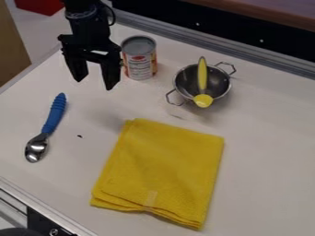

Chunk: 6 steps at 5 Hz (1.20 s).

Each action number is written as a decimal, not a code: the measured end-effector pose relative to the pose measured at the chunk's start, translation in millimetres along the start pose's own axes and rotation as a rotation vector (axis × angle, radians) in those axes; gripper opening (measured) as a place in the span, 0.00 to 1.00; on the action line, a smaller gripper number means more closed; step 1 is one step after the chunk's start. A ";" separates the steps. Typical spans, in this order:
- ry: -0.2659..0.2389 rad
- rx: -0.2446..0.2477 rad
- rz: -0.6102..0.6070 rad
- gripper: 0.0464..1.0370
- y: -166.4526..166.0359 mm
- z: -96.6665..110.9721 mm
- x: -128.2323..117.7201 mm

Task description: Move the pot in the right side of the table

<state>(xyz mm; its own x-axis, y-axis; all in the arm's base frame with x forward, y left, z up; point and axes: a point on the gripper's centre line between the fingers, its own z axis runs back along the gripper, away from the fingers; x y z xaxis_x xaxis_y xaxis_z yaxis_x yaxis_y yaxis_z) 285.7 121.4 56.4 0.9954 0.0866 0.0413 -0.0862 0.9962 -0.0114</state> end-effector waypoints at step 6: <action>0.000 0.064 0.026 0.96 -63.1 -2.9 -8.7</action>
<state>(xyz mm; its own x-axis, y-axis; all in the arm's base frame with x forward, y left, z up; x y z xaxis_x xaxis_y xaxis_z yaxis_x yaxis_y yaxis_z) 282.7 57.8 53.8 0.9927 0.1129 0.0423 -0.1150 0.9920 0.0515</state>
